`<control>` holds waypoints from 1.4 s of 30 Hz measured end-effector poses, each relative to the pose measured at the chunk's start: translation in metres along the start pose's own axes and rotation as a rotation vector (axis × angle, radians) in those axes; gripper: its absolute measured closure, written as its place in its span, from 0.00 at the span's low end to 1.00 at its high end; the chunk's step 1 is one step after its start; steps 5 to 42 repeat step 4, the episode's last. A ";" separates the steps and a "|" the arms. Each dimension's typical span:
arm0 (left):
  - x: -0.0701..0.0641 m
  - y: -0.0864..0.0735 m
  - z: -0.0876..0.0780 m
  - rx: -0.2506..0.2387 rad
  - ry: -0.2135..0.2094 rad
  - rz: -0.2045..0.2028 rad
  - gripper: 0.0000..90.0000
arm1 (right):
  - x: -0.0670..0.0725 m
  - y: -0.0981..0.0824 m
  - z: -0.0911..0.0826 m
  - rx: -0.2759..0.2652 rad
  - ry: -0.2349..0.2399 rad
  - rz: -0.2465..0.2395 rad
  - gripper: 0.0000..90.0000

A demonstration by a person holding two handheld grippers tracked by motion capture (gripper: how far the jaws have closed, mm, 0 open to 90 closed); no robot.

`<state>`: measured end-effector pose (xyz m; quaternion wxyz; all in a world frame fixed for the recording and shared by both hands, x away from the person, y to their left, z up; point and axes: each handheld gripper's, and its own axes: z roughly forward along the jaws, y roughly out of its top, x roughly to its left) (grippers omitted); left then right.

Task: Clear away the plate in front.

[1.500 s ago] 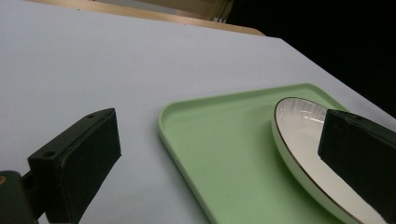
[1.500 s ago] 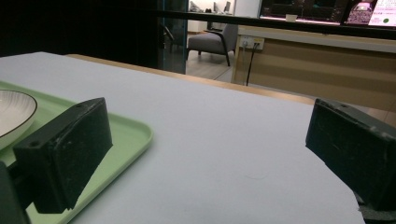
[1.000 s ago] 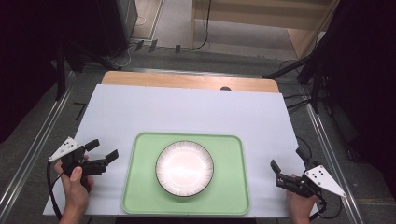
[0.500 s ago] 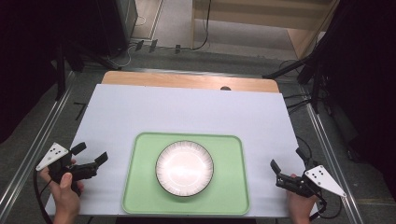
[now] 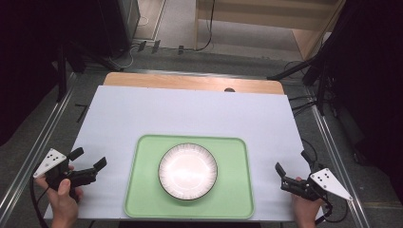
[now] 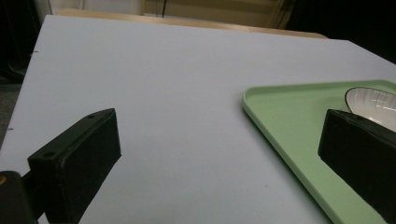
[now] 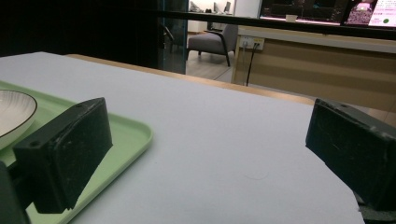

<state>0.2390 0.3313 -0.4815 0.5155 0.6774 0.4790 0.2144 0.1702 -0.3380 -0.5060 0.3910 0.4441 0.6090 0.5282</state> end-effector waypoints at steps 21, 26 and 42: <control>0.000 0.000 0.001 0.004 -0.004 -0.003 0.00 | 0.000 0.000 0.000 0.001 0.000 0.000 0.01; 0.000 0.000 0.001 0.004 -0.004 -0.003 0.00 | 0.000 0.000 0.000 0.001 0.000 0.000 0.01; 0.000 0.000 0.001 0.004 -0.004 -0.003 0.00 | 0.000 0.000 0.000 0.001 0.000 0.000 0.01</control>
